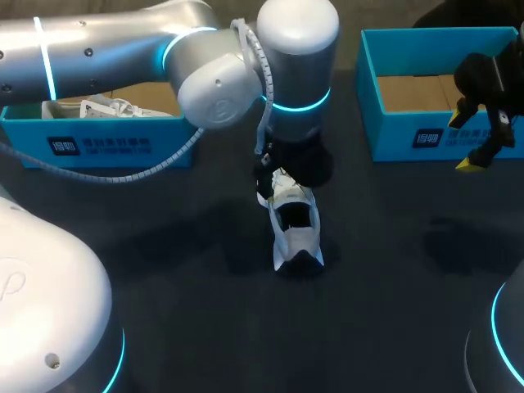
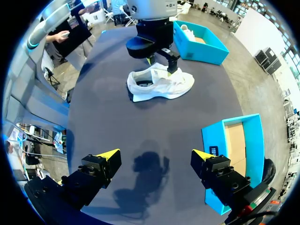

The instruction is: Take the shoe out of the shoebox, open the shoe tongue, remove and reinsert the insole, then place the shoe into the shoebox

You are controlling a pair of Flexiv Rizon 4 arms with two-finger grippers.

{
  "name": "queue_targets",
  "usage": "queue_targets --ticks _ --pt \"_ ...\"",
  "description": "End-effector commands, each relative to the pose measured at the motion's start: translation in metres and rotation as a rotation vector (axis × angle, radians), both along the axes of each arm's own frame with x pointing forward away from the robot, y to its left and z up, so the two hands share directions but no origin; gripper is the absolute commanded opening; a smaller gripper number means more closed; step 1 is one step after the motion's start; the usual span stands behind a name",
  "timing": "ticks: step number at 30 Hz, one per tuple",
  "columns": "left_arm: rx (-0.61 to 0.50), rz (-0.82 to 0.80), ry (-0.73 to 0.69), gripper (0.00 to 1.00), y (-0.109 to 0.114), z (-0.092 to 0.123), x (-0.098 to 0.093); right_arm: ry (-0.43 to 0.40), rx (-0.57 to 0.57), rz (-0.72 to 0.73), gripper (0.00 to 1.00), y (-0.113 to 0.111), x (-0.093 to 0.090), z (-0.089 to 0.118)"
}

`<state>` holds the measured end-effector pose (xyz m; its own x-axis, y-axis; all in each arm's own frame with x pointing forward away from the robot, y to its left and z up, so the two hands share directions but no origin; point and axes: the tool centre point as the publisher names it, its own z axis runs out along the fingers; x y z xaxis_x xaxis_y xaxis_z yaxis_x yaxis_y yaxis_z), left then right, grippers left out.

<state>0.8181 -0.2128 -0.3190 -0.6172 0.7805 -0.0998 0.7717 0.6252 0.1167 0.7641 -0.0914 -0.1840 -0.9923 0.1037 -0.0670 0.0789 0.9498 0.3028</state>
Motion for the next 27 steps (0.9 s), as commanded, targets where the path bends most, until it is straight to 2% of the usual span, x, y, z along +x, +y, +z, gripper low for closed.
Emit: queue_targets --ticks 1,17,22,23,27 --pt "-0.001 -0.002 0.000 1.00 0.001 0.000 0.000 0.001 -0.003 -0.001 1.00 0.001 0.000 0.000" --pt "-0.001 -0.002 0.000 1.00 0.001 0.000 0.000 0.001 -0.003 -0.001 1.00 0.001 0.000 0.000" --pt "-0.033 0.306 -0.048 1.00 0.015 0.011 -0.003 0.001 -0.003 -0.001 1.00 0.001 0.000 0.000" --pt "-0.020 0.357 -0.102 1.00 0.017 0.012 -0.006 0.001 -0.003 -0.001 1.00 0.001 0.000 0.000" --pt "-0.116 0.549 -0.108 1.00 0.025 0.021 -0.011 0.001 -0.003 -0.001 1.00 0.001 0.000 0.000"
